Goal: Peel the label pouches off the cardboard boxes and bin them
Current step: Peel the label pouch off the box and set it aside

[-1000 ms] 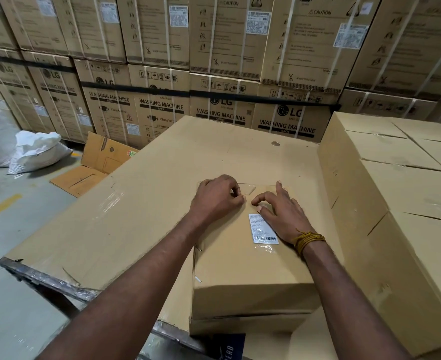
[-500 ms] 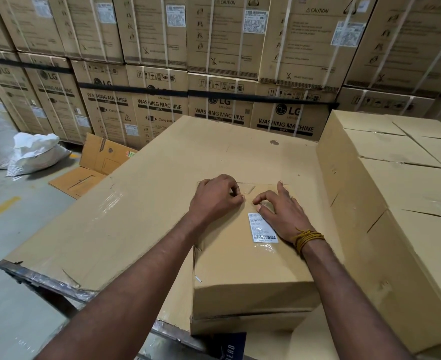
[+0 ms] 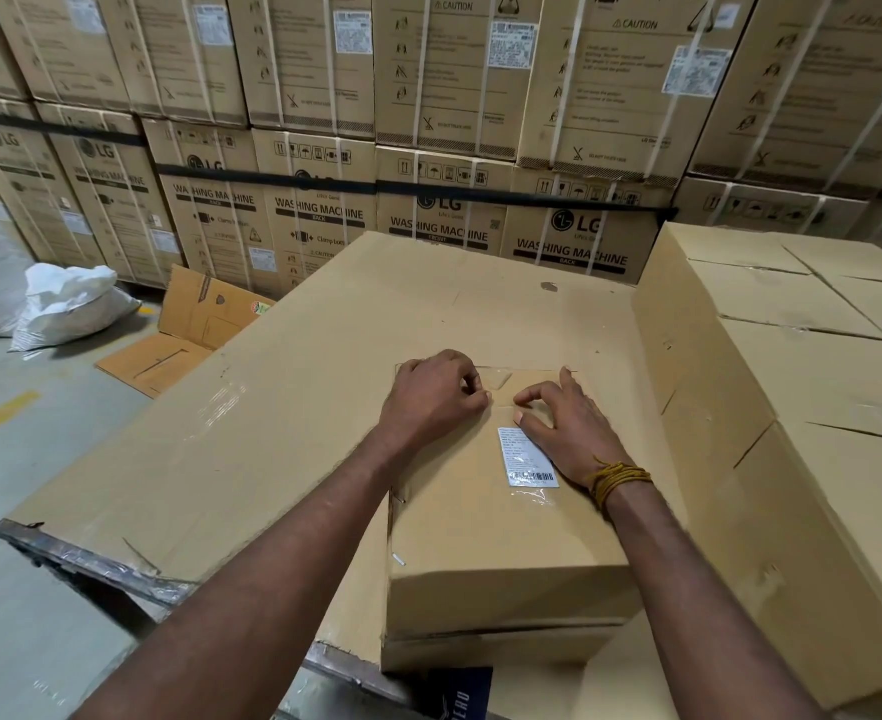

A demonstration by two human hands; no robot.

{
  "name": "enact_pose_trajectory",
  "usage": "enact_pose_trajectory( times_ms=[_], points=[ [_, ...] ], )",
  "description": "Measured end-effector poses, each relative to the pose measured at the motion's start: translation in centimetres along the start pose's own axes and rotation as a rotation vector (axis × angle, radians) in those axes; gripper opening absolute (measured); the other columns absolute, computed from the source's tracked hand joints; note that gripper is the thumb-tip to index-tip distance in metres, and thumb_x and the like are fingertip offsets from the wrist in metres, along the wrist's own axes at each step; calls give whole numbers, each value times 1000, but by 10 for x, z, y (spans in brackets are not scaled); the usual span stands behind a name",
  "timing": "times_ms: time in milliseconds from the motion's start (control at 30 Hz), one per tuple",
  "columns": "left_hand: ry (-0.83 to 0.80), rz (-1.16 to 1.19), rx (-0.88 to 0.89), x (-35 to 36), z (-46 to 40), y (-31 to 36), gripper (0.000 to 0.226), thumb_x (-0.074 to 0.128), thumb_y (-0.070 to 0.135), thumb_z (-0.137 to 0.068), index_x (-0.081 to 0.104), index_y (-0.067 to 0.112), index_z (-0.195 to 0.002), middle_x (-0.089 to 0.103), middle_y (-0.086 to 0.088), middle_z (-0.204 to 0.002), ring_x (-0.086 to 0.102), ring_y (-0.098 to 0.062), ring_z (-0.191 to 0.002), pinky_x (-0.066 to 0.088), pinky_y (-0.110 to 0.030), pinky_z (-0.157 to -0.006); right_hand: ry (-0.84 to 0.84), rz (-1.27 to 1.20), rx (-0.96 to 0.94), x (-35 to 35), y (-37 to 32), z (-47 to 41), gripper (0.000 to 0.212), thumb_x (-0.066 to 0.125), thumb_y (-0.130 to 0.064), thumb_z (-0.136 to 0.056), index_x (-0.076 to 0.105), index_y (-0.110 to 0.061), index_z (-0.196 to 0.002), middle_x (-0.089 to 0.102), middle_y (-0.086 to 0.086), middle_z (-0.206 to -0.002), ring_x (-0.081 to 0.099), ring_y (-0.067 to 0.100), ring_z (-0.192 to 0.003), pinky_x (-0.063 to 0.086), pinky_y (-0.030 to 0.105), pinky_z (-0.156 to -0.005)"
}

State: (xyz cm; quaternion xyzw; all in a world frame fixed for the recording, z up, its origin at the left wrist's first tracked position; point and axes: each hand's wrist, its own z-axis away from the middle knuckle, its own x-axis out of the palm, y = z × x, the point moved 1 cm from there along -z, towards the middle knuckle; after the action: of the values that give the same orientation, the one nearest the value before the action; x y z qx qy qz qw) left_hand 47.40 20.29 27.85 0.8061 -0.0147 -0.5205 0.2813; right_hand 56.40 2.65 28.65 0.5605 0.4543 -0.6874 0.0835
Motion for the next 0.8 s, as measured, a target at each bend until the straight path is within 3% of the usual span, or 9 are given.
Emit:
enact_pose_trajectory(
  times_ms=[133, 233, 367, 533, 700, 800],
  points=[
    [-8, -2, -4, 0, 0, 0, 14, 61, 42, -85, 57, 30, -78, 60, 14, -103, 55, -8, -91, 34, -35, -98, 31, -14, -10, 3, 3, -2, 17, 55, -42, -97, 56, -38, -113, 14, 10, -165, 8, 20, -153, 15, 37, -119],
    [-7, -6, -9, 1, -1, 0, 14, 61, 42, -85, 58, 30, -79, 61, 13, -105, 57, -10, -93, 34, -35, -98, 34, -14, -19, 3, 5, -2, 25, 56, -44, -96, 57, -38, -121, 13, 9, -165, 10, 20, -153, 17, 38, -119],
    [-6, -7, -9, 1, -1, 0, 15, 61, 42, -85, 56, 30, -78, 61, 13, -104, 56, -9, -92, 34, -35, -98, 93, -69, -51, 4, 7, -1, 24, 61, -40, -94, 66, -37, -117, 25, 8, -162, 25, 22, -148, 28, 43, -117],
    [-6, -12, -11, 1, 0, 0, 13, 61, 41, -86, 57, 30, -80, 62, 13, -106, 57, -10, -95, 34, -36, -100, 154, -118, -99, 7, 11, -3, 9, 66, -31, -90, 70, -32, -99, 48, 6, -145, 40, 18, -139, 41, 43, -107],
    [-7, -14, -3, 1, -1, 0, 13, 61, 41, -85, 56, 31, -79, 61, 14, -104, 57, -10, -95, 35, -37, -100, 178, -12, -131, 8, 8, -7, 16, 61, -34, -93, 67, -33, -107, 56, -1, -131, 51, 16, -124, 44, 43, -101],
    [-6, -19, 2, 1, -1, 0, 12, 61, 40, -86, 56, 31, -80, 61, 13, -105, 57, -11, -95, 35, -37, -99, 216, 30, -138, 8, 3, -12, 14, 62, -31, -91, 71, -32, -102, 61, -5, -117, 57, 15, -108, 47, 42, -94]
  ],
)
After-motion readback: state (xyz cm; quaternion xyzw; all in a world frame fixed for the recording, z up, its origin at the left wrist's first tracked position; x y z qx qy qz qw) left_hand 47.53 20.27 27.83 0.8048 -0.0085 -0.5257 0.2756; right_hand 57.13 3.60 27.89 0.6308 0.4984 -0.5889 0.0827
